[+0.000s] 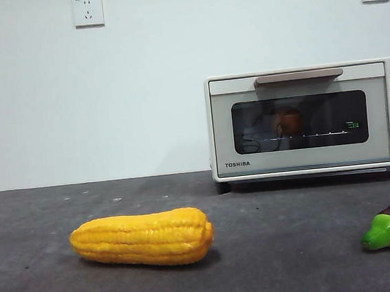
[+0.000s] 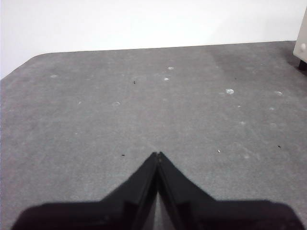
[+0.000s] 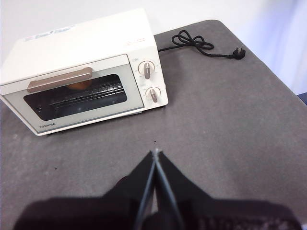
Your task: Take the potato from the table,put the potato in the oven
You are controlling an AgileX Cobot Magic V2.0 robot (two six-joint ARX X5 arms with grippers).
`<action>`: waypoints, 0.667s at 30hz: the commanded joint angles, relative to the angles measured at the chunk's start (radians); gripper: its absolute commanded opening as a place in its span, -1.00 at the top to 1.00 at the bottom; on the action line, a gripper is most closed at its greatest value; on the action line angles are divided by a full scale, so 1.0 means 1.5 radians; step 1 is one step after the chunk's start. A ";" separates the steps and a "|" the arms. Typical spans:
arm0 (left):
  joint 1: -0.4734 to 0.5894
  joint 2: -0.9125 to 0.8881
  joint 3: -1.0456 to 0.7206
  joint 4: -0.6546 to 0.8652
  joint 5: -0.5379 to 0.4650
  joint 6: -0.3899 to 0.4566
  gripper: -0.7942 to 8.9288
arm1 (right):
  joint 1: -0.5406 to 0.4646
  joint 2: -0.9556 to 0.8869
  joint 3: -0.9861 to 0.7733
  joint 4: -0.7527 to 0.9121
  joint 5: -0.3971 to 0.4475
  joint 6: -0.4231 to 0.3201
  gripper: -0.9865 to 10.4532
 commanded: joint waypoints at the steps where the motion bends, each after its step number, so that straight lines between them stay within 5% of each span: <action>1: -0.003 0.000 -0.007 0.005 0.003 -0.005 0.84 | 0.001 -0.001 0.002 -0.014 -0.001 0.007 0.83; 10: -0.003 0.000 -0.007 0.005 0.003 -0.005 0.84 | -0.083 -0.003 -0.018 -0.011 0.016 -0.125 0.82; 14: -0.003 0.000 -0.006 0.005 0.003 -0.005 0.84 | -0.167 -0.025 -0.114 0.127 0.007 -0.247 0.82; 17: -0.003 0.000 -0.006 0.005 0.003 -0.005 0.84 | -0.241 -0.064 -0.225 0.301 -0.107 -0.309 0.82; 20: -0.003 0.000 -0.006 0.005 0.003 -0.005 0.84 | -0.314 -0.103 -0.346 0.472 -0.310 -0.333 0.82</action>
